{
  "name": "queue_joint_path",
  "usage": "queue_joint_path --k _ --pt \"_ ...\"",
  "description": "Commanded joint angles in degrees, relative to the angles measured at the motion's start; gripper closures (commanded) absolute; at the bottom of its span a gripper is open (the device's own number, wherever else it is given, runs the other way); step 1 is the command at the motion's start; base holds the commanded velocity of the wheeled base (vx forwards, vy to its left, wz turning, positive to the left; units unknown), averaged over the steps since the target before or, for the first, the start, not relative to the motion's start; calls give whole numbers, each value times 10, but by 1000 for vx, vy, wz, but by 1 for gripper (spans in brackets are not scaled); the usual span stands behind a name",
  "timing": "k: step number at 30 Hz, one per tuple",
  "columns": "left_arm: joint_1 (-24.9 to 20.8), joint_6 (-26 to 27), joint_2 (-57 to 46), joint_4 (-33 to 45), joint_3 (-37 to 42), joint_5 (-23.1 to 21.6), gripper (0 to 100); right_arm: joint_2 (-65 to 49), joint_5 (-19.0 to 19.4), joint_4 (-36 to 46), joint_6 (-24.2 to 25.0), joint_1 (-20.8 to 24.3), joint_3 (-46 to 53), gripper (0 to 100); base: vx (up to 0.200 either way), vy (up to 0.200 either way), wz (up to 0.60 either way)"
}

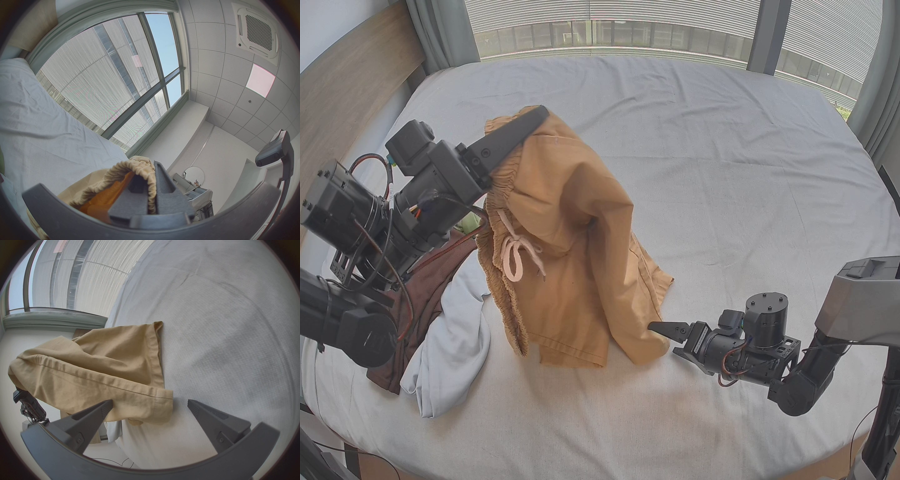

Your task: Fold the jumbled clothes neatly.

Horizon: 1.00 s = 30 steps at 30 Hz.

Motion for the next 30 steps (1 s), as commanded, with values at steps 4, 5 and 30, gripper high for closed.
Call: queue_joint_path --k 4,5,30 --pt "6 0 5 -1 0 0 100 34 2 -42 4 7 -7 0 0 0 0" --pt "6 0 5 -1 0 0 100 41 2 -63 5 10 -7 0 0 0 0" --pt "45 0 25 -1 2 -15 100 12 7 -155 25 8 44 100 0 0 0"
